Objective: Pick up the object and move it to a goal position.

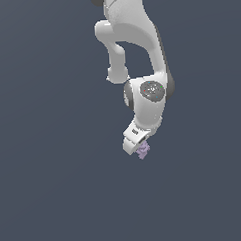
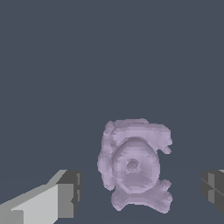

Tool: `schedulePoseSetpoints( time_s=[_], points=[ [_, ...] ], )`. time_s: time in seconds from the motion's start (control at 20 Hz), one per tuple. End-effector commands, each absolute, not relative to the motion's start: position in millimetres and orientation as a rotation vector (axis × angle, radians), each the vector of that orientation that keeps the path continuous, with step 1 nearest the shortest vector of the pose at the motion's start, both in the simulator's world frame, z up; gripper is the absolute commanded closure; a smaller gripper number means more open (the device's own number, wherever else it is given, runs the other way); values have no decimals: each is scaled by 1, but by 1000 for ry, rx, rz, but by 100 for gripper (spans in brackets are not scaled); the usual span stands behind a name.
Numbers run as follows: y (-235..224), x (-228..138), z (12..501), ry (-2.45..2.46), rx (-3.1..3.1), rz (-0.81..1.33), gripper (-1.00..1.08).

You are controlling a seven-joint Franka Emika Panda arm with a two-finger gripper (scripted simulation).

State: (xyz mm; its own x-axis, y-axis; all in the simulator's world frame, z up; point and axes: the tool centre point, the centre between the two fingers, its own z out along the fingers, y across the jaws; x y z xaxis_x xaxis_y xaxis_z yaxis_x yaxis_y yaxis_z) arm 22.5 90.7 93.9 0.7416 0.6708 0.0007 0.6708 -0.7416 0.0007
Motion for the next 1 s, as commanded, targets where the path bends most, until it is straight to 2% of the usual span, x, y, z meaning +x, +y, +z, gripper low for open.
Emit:
schedulePoseSetpoints(
  time_s=[0.0, 0.3, 0.55, 0.6, 0.95],
  points=[
    [91, 22, 85, 1131, 2931, 0, -92],
    [91, 21, 55, 1136, 2929, 0, -92],
    [91, 22, 49, 1137, 2929, 0, -92],
    [91, 22, 49, 1137, 2929, 0, 108],
    [91, 22, 49, 1137, 2929, 0, 108]
  ],
)
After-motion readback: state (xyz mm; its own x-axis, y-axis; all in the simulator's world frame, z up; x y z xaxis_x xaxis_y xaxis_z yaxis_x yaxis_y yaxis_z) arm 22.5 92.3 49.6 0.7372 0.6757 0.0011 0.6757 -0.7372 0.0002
